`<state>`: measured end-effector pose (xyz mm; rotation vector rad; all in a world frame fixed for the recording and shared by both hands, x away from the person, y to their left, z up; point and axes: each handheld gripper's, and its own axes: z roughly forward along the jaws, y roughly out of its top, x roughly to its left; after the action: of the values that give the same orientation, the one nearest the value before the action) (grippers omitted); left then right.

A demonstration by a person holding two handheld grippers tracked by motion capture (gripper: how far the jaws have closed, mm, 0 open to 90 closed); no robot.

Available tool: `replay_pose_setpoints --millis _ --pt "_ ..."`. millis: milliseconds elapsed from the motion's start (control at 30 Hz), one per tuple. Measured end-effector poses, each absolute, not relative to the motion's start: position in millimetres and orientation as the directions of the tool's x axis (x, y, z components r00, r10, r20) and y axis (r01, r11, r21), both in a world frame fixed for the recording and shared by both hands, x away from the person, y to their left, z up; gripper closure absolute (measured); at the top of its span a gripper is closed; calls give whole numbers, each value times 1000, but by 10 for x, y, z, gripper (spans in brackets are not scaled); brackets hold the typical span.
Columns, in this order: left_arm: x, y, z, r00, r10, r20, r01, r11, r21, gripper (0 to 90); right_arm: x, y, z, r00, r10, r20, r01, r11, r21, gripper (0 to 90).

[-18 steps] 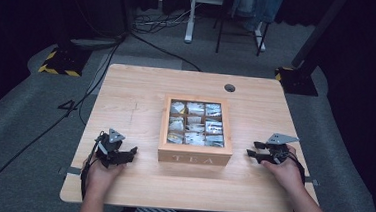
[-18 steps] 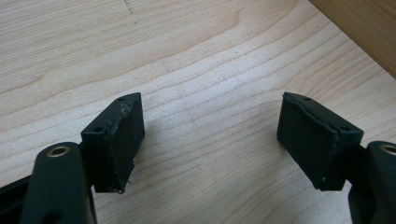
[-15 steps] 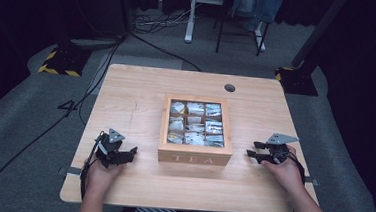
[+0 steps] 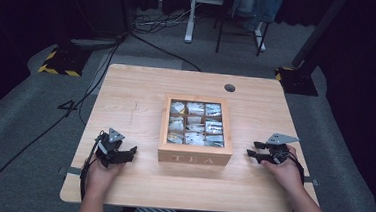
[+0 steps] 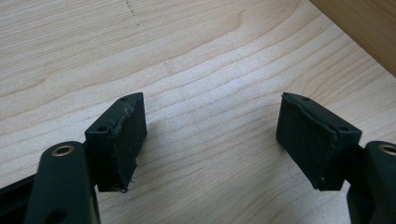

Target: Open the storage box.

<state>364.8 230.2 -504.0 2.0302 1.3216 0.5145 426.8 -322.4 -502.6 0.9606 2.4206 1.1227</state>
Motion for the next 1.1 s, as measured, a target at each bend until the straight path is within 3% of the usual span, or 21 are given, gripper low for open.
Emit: replay_pose_setpoints --millis 433,633,1100 --pt "3655 2308 -5040 412 911 -23 652 -277 706 253 4292 -3258 -5011 -719 695 4 450 462 765 541" --pt "3658 2310 -5041 411 911 -24 652 -276 707 253 4255 -3294 -4793 -721 693 15 419 419 805 585" --pt "3659 2310 -5041 411 911 -24 651 -275 707 253 4099 -3170 -4463 -788 615 -12 332 442 833 590"
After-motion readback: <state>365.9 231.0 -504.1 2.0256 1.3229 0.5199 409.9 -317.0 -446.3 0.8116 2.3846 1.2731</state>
